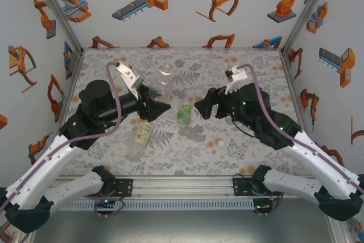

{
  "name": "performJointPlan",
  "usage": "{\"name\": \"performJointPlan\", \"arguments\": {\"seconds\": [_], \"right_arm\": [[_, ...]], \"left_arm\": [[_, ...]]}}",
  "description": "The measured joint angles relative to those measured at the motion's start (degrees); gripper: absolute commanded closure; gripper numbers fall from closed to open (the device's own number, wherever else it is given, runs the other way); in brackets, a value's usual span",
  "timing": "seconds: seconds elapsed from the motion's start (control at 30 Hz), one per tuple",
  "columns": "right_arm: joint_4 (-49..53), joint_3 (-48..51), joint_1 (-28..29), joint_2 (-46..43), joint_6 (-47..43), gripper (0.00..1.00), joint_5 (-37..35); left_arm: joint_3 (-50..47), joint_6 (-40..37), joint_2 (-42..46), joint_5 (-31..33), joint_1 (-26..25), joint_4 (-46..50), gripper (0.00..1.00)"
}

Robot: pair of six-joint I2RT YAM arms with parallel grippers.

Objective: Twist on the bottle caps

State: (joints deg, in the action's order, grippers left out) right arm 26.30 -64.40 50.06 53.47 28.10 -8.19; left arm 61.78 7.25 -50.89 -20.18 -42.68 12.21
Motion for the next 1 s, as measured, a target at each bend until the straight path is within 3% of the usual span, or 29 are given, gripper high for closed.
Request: {"name": "performJointPlan", "arguments": {"seconds": [0.3, 0.47, 0.73, 1.0], "right_arm": [[6.5, 12.4, -0.4, 2.2, 6.3, 0.27, -1.8], [7.4, 17.7, -2.5, 1.9, 9.8, 0.31, -1.9], [7.4, 22.4, -5.4, 1.9, 15.3, 0.37, -1.9], [6.3, 26.7, -7.1, 4.5, 18.8, 0.4, -1.6]], "left_arm": [[0.1, 3.5, -2.2, -0.5, 1.0, 3.3, 0.92], [0.1, 4.2, -3.3, -2.1, 1.1, 3.5, 1.0], [-7.9, 4.1, 2.2, -3.5, 1.1, -7.4, 1.0], [-8.9, 4.1, 3.5, -3.2, 1.1, -10.8, 1.0]]}}
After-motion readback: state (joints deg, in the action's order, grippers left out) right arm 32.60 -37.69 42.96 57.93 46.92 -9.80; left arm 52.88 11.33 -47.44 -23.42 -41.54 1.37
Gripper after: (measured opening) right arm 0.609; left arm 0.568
